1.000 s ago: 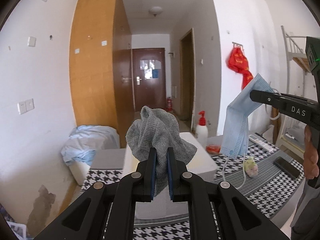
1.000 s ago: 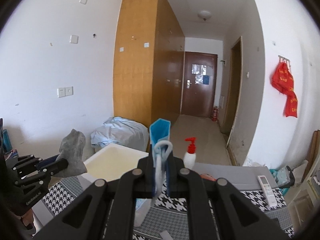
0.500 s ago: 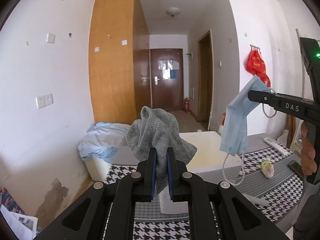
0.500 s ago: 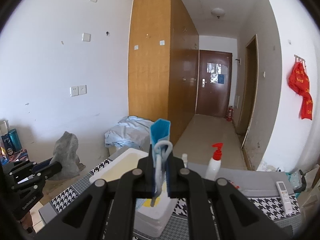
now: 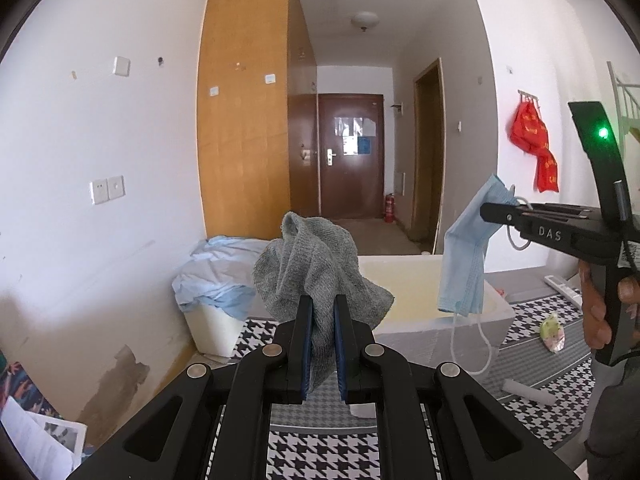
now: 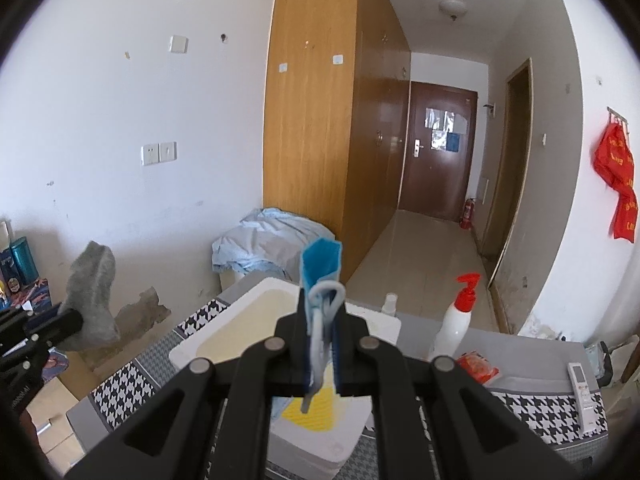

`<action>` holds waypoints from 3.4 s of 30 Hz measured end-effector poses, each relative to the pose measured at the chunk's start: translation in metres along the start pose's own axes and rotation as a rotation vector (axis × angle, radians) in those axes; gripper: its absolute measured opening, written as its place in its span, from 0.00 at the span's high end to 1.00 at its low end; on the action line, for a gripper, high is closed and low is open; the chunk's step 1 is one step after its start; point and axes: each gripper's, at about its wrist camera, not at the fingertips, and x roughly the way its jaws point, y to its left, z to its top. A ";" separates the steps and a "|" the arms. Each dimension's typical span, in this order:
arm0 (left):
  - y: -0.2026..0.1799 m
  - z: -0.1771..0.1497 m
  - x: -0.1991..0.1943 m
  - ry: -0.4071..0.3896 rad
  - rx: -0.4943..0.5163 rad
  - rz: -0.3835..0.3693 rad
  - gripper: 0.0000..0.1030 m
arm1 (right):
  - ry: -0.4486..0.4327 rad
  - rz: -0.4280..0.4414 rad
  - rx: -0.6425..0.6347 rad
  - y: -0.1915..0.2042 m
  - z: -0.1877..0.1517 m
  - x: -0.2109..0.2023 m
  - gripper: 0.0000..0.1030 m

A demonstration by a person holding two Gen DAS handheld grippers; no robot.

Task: Organize soft objects
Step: 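Carry the mask with the right tool over the foam box while the left carries the sock, then open the right tool to drop the mask into the foam box, then move the grey sock over the foam box and open the left tool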

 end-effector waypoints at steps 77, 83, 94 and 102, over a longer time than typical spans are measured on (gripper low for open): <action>-0.023 0.020 0.031 -0.021 0.015 -0.127 0.90 | 0.046 -0.062 0.008 -0.014 -0.028 -0.013 0.14; -0.034 0.024 0.039 -0.013 0.026 -0.159 0.90 | 0.028 -0.084 0.026 -0.025 -0.034 -0.024 0.14; -0.053 0.025 0.059 0.020 0.050 -0.205 0.90 | 0.020 -0.136 0.065 -0.041 -0.045 -0.036 0.13; -0.064 0.025 0.070 0.042 0.060 -0.234 0.90 | 0.014 -0.178 0.097 -0.056 -0.053 -0.044 0.13</action>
